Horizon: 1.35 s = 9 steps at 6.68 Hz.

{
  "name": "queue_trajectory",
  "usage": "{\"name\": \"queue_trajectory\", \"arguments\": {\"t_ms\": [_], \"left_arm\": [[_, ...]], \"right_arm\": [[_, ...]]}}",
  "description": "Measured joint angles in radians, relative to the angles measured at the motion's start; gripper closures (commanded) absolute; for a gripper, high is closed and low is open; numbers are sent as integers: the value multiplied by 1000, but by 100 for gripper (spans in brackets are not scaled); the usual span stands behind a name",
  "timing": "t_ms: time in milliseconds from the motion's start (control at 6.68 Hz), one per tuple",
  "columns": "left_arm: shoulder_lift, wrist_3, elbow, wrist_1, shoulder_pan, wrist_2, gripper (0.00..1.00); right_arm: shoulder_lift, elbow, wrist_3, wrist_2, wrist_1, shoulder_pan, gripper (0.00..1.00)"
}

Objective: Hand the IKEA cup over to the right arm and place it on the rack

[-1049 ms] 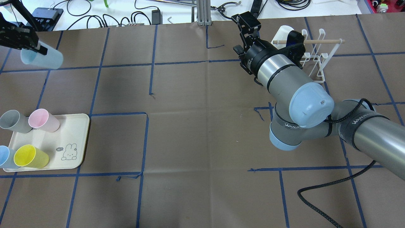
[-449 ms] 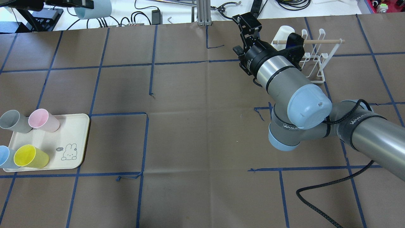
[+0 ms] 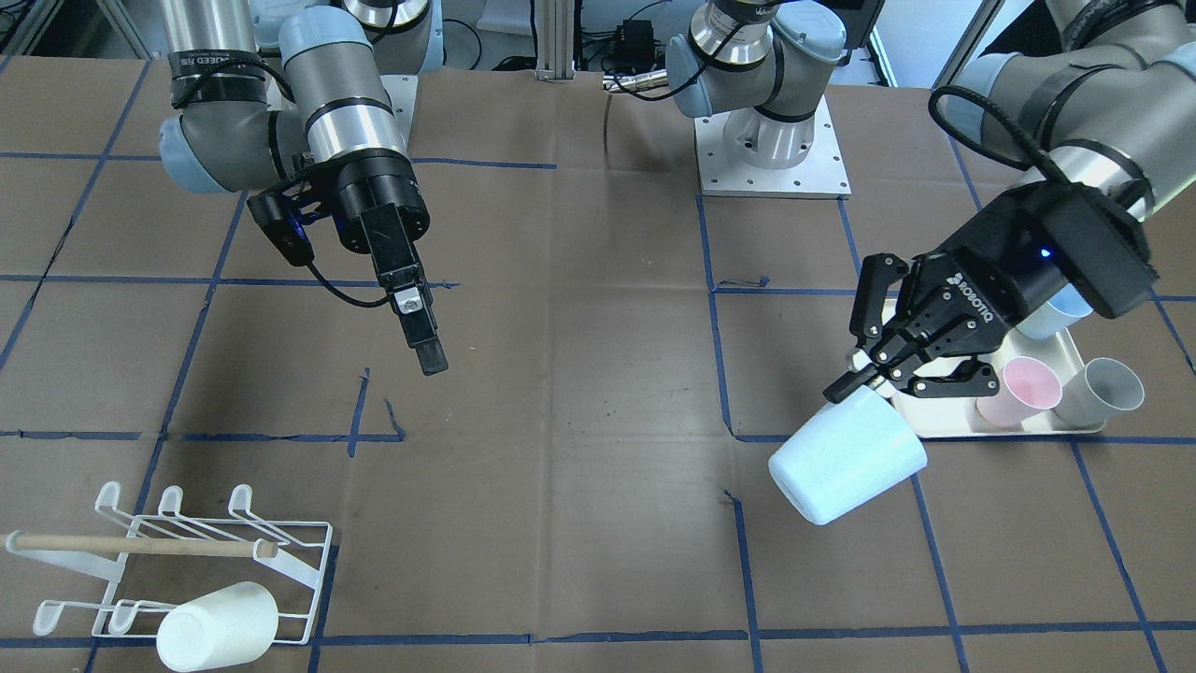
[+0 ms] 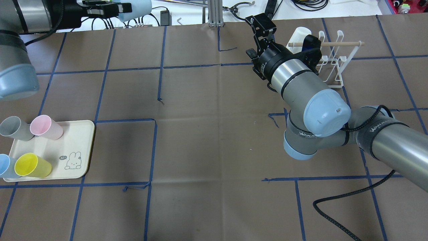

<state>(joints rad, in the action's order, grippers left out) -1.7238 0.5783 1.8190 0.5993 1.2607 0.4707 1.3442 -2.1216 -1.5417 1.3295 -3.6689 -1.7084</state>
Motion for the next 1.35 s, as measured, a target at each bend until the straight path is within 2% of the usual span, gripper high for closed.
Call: {"name": "queue_trajectory", "arguments": {"t_ms": [300, 599, 749, 1348], "left_arm": [[-24, -3, 147, -293, 56, -45, 97], [-70, -27, 233, -546, 116, -48, 95], [-80, -38, 253, -609, 151, -43, 95], [-79, -54, 315, -714, 219, -24, 94]], "right_arm": [[-1, 0, 0, -8, 2, -6, 0], [-4, 1, -9, -13, -1, -37, 0], [-5, 3, -27, -11, 0, -60, 0], [-28, 0, -116, 3, 3, -124, 0]]}}
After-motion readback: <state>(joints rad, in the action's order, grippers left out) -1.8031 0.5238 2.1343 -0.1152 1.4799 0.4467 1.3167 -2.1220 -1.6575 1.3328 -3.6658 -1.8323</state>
